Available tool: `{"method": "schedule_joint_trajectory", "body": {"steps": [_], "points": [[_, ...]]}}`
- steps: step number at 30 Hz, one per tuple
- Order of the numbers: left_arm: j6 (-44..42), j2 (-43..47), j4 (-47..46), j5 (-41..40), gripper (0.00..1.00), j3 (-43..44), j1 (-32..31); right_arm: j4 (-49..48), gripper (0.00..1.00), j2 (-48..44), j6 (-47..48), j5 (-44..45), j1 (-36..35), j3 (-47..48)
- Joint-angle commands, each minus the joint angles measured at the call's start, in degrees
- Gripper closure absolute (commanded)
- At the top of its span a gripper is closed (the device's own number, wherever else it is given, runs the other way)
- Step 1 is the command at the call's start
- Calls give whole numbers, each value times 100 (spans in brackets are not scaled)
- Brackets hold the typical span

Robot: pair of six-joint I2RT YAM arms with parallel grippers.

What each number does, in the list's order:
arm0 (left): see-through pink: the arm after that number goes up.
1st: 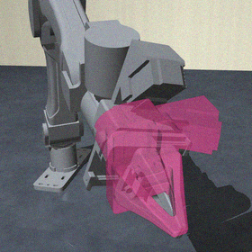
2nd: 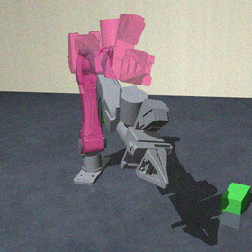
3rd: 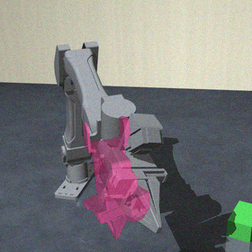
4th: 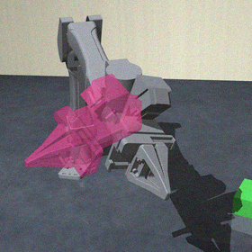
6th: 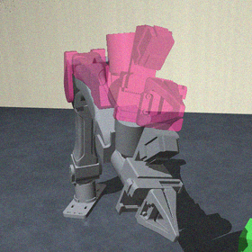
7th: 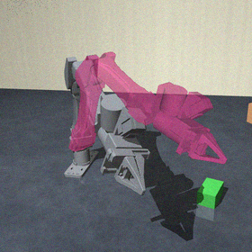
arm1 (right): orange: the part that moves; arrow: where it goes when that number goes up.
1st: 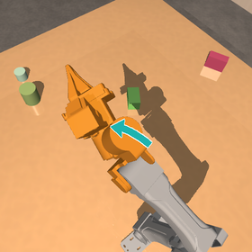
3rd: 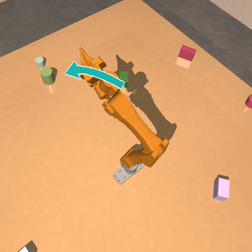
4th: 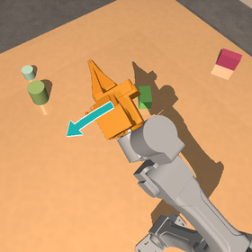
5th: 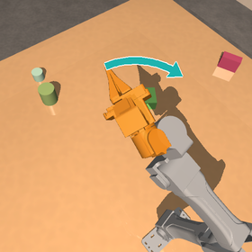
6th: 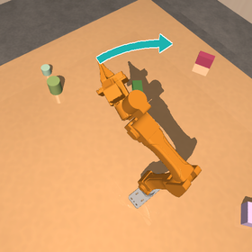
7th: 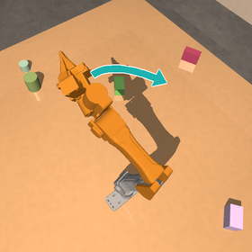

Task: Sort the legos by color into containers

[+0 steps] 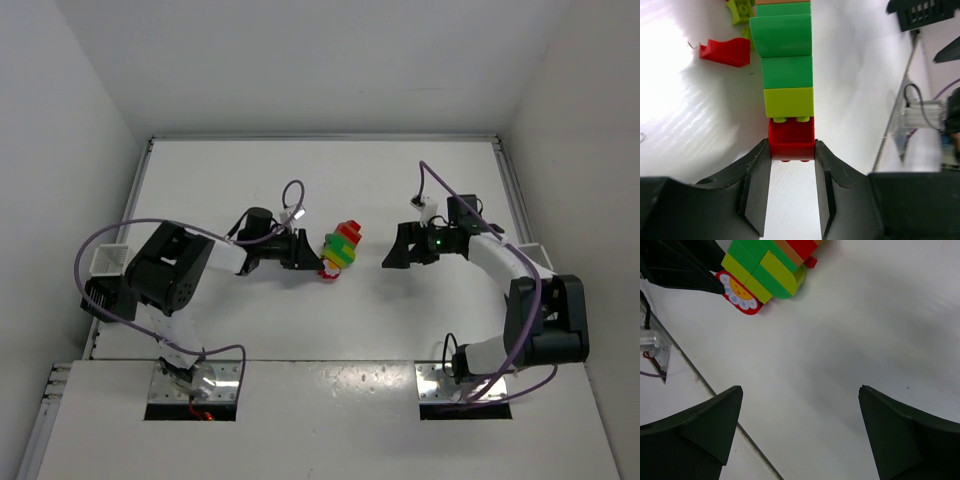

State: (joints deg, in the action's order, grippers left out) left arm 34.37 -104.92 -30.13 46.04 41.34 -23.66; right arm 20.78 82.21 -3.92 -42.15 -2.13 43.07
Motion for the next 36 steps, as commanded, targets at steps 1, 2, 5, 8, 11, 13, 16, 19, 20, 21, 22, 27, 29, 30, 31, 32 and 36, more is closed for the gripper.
{"method": "schedule_joint_trajectory", "body": {"steps": [1, 2, 5, 8, 11, 13, 16, 19, 20, 21, 22, 27, 29, 30, 31, 32, 36], "points": [[-1326, 533, 963, -297, 93, 234, -86, -364, 0, -381, 400, -118, -42, 114], [-1467, 595, 1070, -358, 93, 234, -86, -364, 0, -460, 645, -118, -42, 166], [-1924, 727, 1481, -552, 94, 339, -86, -171, 0, -549, 1233, -4, 11, 167], [-2355, 833, 1886, -807, 96, 462, -139, -100, 0, -864, 1840, 101, 11, 115], [-2820, 982, 2255, -939, 97, 576, -192, -48, 0, -1128, 2307, 163, 11, 114], [-3415, 1053, 2807, -1088, 97, 848, -349, -47, 0, -1234, 2790, 163, 11, 52], [-3927, 1341, 2987, -1229, 97, 919, -463, 145, 0, -1392, 3300, 23, 11, 113], [-4428, 1588, 3188, -1414, 97, 972, -613, 277, 0, -1392, 3731, -249, 11, 254], [-4552, 1589, 3250, -1414, 97, 972, -674, 278, 0, -1392, 3828, -328, 11, 255], [-4666, 1676, 3355, -1353, 97, 972, -675, 278, 0, -1392, 3994, -503, 11, 316], [-4902, 1729, 3356, -1291, 97, 972, -745, 278, 0, -1392, 4048, -600, 11, 316], [-5493, 1905, 3751, -1186, 97, 972, -920, 278, 0, -963, 4373, -1207, -67, 561], [-5747, 1966, 3943, -1185, 97, 972, -991, 366, 0, -708, 4514, -1522, -68, 729], [-5836, 1967, 4006, -1185, 97, 972, -1070, 444, 0, -620, 4584, -1637, -68, 860], [-5915, 2019, 4067, -1185, 97, 972, -1071, 523, 0, -532, 4698, -1725, -120, 939], [-6055, 2020, 4120, -1185, 97, 972, -1158, 811, 1, -340, 4864, -1909, -121, 1010], [-6267, 2073, 4392, -1185, 97, 1034, -1369, 1937, 6, 126, 6085, -2043, -261, 1492]]}}
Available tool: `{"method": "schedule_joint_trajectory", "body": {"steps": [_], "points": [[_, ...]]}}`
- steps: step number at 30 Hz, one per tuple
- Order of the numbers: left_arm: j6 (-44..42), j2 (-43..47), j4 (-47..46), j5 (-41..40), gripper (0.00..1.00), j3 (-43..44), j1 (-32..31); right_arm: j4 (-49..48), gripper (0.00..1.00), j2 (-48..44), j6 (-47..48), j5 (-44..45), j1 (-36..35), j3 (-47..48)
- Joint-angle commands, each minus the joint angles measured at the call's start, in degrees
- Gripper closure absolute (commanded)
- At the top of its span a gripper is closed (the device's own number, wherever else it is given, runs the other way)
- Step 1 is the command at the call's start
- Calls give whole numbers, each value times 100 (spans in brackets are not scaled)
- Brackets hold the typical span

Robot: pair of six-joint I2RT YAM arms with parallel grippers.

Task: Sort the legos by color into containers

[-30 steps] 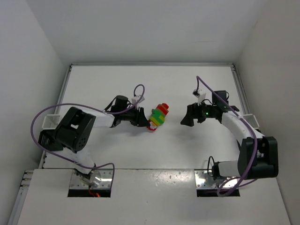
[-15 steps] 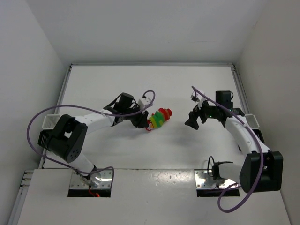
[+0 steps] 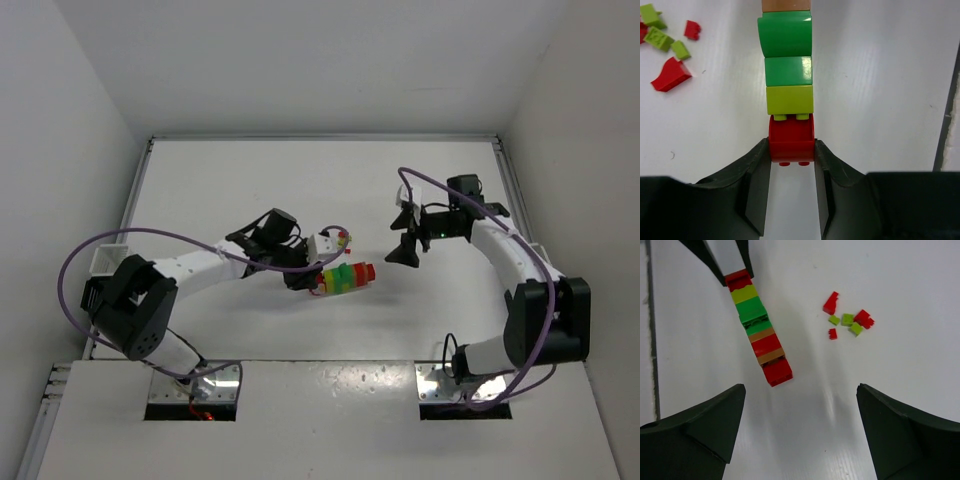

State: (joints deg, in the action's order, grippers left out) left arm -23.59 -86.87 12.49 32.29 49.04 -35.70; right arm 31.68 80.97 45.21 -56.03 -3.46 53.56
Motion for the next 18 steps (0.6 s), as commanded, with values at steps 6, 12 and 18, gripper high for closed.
{"method": "schedule_joint_trajectory", "body": {"steps": [6, 12, 18], "points": [[-418, 320, 183, 190, 97, 484, -279, 1455, 12, 543, 1806, -708, -567, 612], [-356, 197, 183, 435, 97, 651, -279, 1130, 12, 367, 1869, -593, -972, 383], [-304, 144, 183, 515, 97, 713, -332, 955, 12, 560, 1816, -488, -1235, 383]]}}
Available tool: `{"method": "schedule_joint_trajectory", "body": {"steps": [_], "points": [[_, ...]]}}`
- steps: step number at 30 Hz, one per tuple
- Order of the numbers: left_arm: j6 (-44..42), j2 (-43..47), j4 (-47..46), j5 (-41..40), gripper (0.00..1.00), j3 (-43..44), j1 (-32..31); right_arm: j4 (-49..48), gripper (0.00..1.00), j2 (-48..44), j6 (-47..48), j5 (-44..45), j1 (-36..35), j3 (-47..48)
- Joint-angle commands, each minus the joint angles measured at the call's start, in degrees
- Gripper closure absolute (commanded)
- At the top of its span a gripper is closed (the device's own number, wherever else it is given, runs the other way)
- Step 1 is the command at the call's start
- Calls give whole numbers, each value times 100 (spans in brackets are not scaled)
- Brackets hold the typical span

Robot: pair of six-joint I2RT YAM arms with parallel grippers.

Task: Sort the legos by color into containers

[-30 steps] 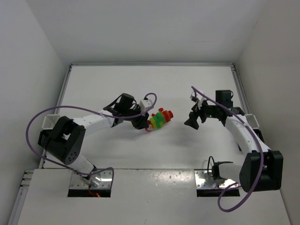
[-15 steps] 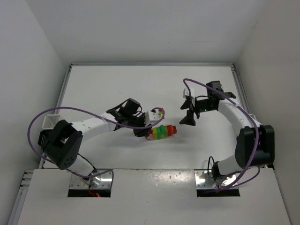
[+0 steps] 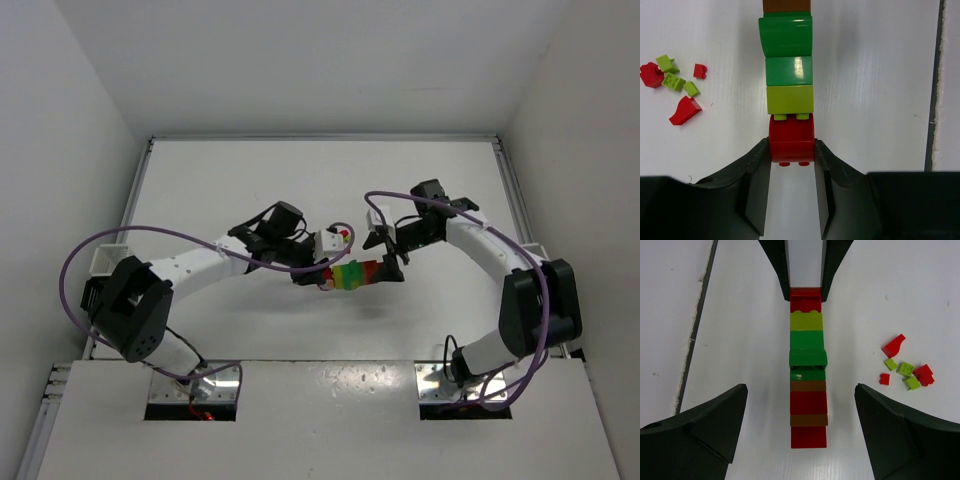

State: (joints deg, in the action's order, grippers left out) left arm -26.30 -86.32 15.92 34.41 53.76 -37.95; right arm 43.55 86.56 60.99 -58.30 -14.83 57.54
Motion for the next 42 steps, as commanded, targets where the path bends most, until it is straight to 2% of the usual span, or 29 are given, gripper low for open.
{"method": "schedule_joint_trajectory", "body": {"steps": [1, 13, 20, 24, 27, 30, 31, 32, 33, 34, 35, 37, 42], "points": [[-33, 89, -160, 303, 97, 293, -107, -285, 12, 62, 238, -260, -99, -15], [134, 37, -160, 356, 97, 399, -107, -1121, 12, 334, -763, -199, -415, -129], [327, 37, -327, 461, 97, 399, -107, -1569, 25, 440, -1229, -24, -591, -190], [494, 37, -441, 461, 97, 399, -107, -1884, 40, 440, -1528, 170, -653, -243], [714, 37, -643, 540, 97, 337, -54, -1937, 43, 492, -1582, 223, -705, -296], [767, 37, -775, 602, 97, 337, -54, -1938, 57, 493, -1582, 223, -705, -349], [767, 37, -775, 602, 97, 337, -54, -1938, 70, 493, -1582, 223, -705, -349], [819, 37, -775, 602, 97, 337, -54, -1938, 75, 493, -1686, 223, -705, -349], [820, 37, -775, 602, 95, 337, -54, -1990, 80, 493, -1687, 275, -705, -349], [820, 37, -775, 680, 89, 337, -54, -2060, 90, 493, -1791, 276, -705, -349], [820, 37, -775, 776, 78, 268, -54, -2061, 93, 493, -1914, 276, -705, -349], [820, 37, -836, 891, 71, 205, -1, -2201, 100, 493, -2029, 276, -705, -349], [881, 98, -889, 944, 62, -6, -1, -2263, 100, 493, -2241, 223, -705, -349]]}}
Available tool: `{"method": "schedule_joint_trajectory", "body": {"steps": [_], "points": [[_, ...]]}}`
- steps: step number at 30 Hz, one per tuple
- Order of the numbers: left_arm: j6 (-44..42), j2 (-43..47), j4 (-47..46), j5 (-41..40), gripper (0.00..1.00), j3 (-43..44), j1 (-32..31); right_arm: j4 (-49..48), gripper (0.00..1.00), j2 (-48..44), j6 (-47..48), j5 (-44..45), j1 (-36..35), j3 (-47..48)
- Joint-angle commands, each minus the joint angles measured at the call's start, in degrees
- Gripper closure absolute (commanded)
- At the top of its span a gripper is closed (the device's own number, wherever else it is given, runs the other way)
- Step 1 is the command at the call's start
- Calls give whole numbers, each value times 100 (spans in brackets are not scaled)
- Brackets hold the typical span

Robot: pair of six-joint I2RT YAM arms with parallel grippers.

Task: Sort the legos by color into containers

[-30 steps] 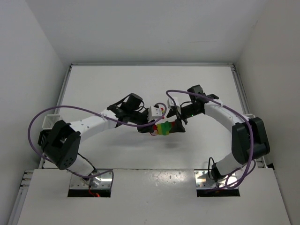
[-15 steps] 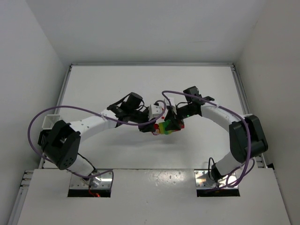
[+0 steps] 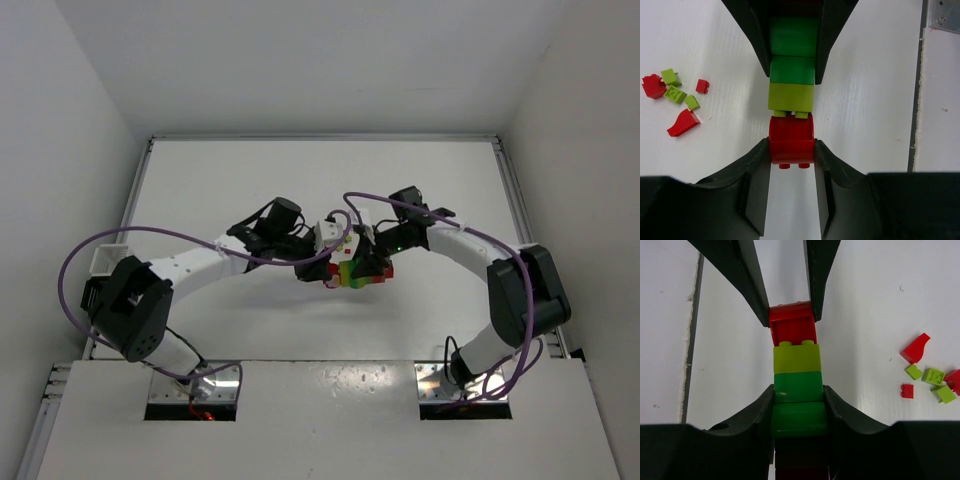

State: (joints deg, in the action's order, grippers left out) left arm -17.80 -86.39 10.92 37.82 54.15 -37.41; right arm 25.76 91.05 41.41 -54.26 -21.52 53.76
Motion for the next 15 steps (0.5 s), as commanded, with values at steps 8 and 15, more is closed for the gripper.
{"method": "schedule_joint_trajectory", "body": {"steps": [8, 15], "points": [[207, 105, -564, 603, 50, -150, -3, -589, 100, 45, -441, -234, -37, 144], [330, 52, -696, 489, 70, -203, 102, -590, 100, 45, -441, -173, -37, 144]]}}
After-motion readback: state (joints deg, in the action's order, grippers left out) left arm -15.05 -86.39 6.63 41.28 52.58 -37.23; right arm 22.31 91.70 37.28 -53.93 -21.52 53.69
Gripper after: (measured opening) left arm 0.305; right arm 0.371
